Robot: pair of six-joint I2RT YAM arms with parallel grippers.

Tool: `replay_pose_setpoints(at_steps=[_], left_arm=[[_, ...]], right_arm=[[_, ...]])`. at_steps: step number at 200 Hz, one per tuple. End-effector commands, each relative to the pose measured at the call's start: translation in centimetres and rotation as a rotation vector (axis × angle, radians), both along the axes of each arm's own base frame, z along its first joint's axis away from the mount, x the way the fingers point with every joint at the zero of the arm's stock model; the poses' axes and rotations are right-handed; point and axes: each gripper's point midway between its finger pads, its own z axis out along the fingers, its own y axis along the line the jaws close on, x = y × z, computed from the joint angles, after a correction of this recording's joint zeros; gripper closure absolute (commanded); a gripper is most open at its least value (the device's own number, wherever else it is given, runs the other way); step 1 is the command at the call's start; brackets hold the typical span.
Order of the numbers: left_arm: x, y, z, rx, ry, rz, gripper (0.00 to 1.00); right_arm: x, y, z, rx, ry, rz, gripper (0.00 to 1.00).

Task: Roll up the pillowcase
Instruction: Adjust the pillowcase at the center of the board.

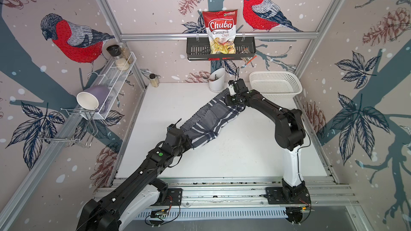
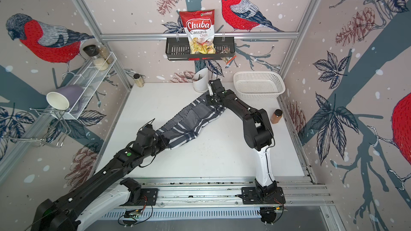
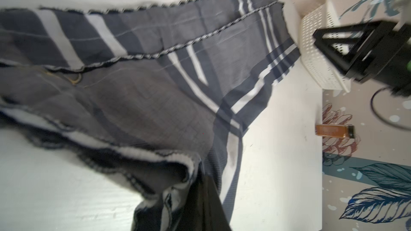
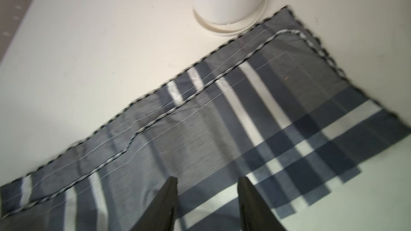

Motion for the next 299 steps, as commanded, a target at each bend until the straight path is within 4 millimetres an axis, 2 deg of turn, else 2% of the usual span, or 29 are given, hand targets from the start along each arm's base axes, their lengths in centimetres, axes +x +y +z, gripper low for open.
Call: replay_pose_setpoints(at_steps=[1, 8, 28, 52, 71, 85, 113, 127, 141, 154, 180, 194, 219, 230, 241, 249, 268, 279, 286, 299], left_arm=[[2.5, -0.1, 1.5, -0.003, -0.012, -0.067, 0.90], [3.5, 0.2, 1.6, 0.026, -0.009, -0.067, 0.90], [5.3, 1.8, 2.0, 0.154, 0.008, -0.028, 0.90], [6.0, 2.5, 4.1, 0.148, -0.040, 0.006, 0.89], [5.3, 2.3, 5.8, 0.099, -0.089, 0.011, 0.87], [4.3, 1.9, 6.9, 0.059, -0.102, -0.009, 0.82], [1.8, 1.0, 11.3, -0.047, -0.169, -0.063, 0.72], [0.9, 1.6, 13.9, -0.054, -0.226, -0.050, 0.69], [0.8, 2.3, 15.1, -0.014, -0.271, -0.035, 0.65], [1.4, 2.3, 13.5, 0.046, -0.243, -0.061, 0.59], [3.3, 1.2, 6.8, 0.121, -0.091, -0.137, 0.65], [4.1, 1.4, 4.3, 0.144, -0.065, -0.121, 0.67], [5.0, 2.5, 3.9, 0.167, -0.156, -0.053, 0.64], [5.1, 2.0, 3.7, 0.163, -0.184, -0.084, 0.61], [5.2, 1.5, 2.1, 0.179, -0.145, -0.129, 0.59], [5.0, 1.5, 0.4, 0.208, -0.072, -0.147, 0.60], [4.1, 1.2, -3.6, 0.216, 0.046, -0.188, 0.68], [3.4, 0.6, -5.2, 0.190, 0.072, -0.207, 0.76], [3.0, 0.4, -6.0, 0.184, 0.084, -0.213, 0.78], [2.2, 0.3, -7.3, 0.204, 0.110, -0.213, 0.79]], right_arm=[[-4.8, 2.9, -0.5, 0.157, 0.092, -0.001, 0.76], [-6.2, 3.6, -1.0, 0.204, 0.120, 0.000, 0.83], [-8.7, 4.6, -2.9, 0.262, 0.179, -0.019, 0.90], [-10.0, 5.5, -4.9, 0.221, 0.202, -0.020, 0.96], [-10.1, 5.6, -6.1, 0.215, 0.220, -0.028, 0.98], [-9.8, 5.6, -6.7, 0.206, 0.223, -0.034, 0.99], [-9.5, 5.1, -7.7, 0.161, 0.224, -0.039, 1.00], [-9.7, 4.8, -8.2, 0.143, 0.227, -0.032, 1.00], [-10.1, 4.2, -8.7, 0.124, 0.233, -0.031, 1.00], [-10.5, 3.3, -9.4, 0.103, 0.243, -0.042, 1.00], [-11.0, 0.5, -10.4, 0.103, 0.263, -0.080, 1.00], [-11.2, -1.6, -10.6, 0.080, 0.265, -0.108, 1.00], [-11.6, -6.1, -11.0, 0.050, 0.277, -0.173, 1.00], [-11.8, -8.0, -11.2, 0.049, 0.279, -0.204, 1.00], [-12.0, -9.2, -10.9, 0.050, 0.266, -0.205, 1.00], [-12.1, -9.4, -10.5, 0.046, 0.254, -0.190, 0.99], [-12.5, -8.6, -9.3, 0.048, 0.237, -0.148, 0.95], [-12.7, -7.5, -8.4, 0.073, 0.232, -0.120, 0.91], [-12.8, -6.9, -8.0, 0.092, 0.236, -0.112, 0.89], [-13.1, -5.4, -7.3, 0.163, 0.255, -0.091, 0.77]])
